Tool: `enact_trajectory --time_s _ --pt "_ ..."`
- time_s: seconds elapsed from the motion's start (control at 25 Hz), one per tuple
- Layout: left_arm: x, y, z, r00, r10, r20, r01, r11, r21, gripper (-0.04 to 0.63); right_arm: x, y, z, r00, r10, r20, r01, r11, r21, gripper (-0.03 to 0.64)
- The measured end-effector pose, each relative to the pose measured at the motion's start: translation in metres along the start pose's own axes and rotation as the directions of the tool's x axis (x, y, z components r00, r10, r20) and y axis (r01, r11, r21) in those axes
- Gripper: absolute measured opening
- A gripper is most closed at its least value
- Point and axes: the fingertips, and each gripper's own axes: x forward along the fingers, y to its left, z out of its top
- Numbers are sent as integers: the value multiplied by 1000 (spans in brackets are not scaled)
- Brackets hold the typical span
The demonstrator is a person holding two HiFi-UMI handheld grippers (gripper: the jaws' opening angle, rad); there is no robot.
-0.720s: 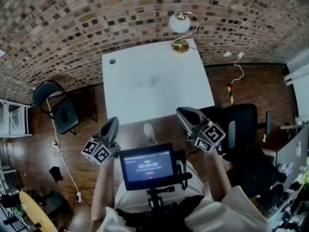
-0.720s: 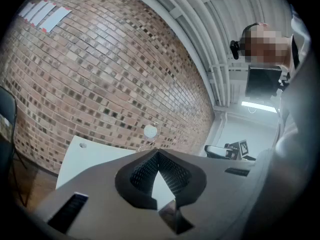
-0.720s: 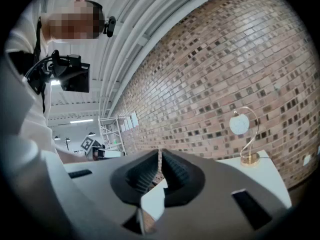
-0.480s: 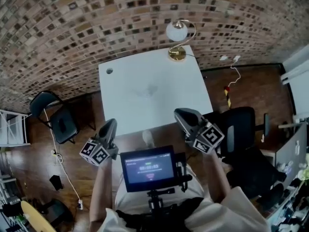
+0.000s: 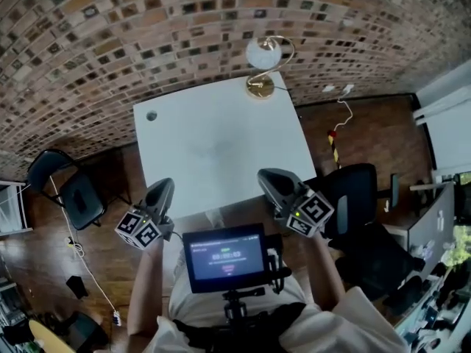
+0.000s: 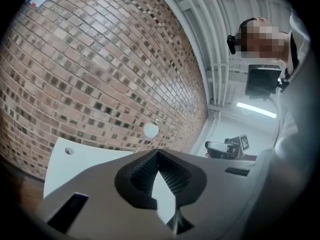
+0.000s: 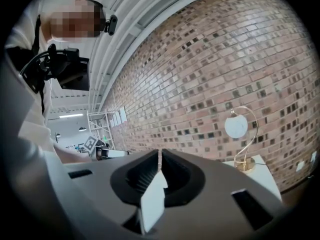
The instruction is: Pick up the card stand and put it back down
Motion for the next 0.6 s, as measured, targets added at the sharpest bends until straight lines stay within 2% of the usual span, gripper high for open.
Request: enact_trajectory --time_s 0.32,0.6 --pt "29 21 0 999 -31 -43 31 1000 -1 0 37 -21 -14 994 3 -106 -8 999 -47 31" --pt "47 38 -2 996 12 -89 -14 1000 -22 0 64 -47 -34 981 51 -186 -57 998 -26 31"
